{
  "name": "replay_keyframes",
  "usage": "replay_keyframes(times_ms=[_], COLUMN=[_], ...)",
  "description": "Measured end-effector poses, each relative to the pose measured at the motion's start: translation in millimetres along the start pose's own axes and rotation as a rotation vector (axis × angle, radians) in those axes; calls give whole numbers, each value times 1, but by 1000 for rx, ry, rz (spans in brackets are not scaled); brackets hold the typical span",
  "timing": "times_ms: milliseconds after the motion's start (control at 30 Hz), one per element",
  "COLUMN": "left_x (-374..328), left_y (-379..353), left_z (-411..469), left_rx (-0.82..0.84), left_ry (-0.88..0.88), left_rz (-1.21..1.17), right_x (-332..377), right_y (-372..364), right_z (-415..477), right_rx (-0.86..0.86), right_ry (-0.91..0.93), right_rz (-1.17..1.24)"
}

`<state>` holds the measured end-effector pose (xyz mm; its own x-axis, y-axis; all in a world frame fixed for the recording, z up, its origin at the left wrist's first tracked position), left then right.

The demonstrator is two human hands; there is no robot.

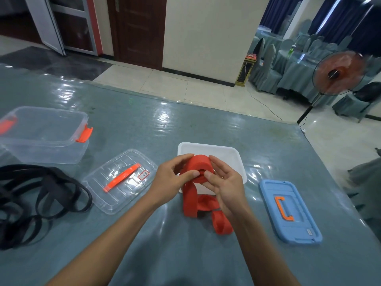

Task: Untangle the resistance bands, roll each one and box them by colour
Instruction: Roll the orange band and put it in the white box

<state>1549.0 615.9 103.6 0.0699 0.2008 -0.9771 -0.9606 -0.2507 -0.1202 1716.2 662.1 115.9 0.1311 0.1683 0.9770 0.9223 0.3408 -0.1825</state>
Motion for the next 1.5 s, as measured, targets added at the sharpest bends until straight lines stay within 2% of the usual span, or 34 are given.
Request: replay_keyframes(times_ms=[233, 367, 533, 667, 867, 1000, 1100, 1267, 1333, 1500], left_x=[3, -1, -19, -36, -69, -86, -95, -115, -123, -139], left_y=[5, 6, 1, -7, -18, -15, -11, -17, -23, -36], left_z=[-1, 3, 18, 34, 49, 61, 68, 80, 84, 95], left_rx=[81, 76, 63, 47, 15, 6, 5, 27, 34, 49], left_ry=[66, 31, -28, -70, -170, -226, -260, -305, -330, -387], left_rz=[59, 54, -3, -30, -37, -13, 0, -44, -53, -48], right_x=[-4, -3, -2, -33, -50, -46, -15, 51, 74, 111], right_y=[-3, -4, 1, 2, 12, 29, 47, 70, 76, 81], right_z=[-2, -2, 3, 0, 2, -2, -1, -1, -1, -7], right_rx=[-7, 10, 62, 128, -40, -40, -274, -574, -579, -452], right_ry=[-4, 42, 178, 68, 142, 99, 225, 432, 497, 581], right_rz=[26, -12, -227, -572, -869, -820, -758, -815, -865, -987])
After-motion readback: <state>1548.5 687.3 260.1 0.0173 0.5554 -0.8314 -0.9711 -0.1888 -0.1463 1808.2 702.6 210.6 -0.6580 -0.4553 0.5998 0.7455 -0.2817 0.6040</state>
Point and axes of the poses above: each hand's wrist, its own z-axis towards the middle knuckle, its own y-axis out of the back of the hand, x = y × z, the point moved 4 cm from there along z, towards the middle knuckle, and after that the axes turned 7 degrees about -z, right-handed, at the moved point
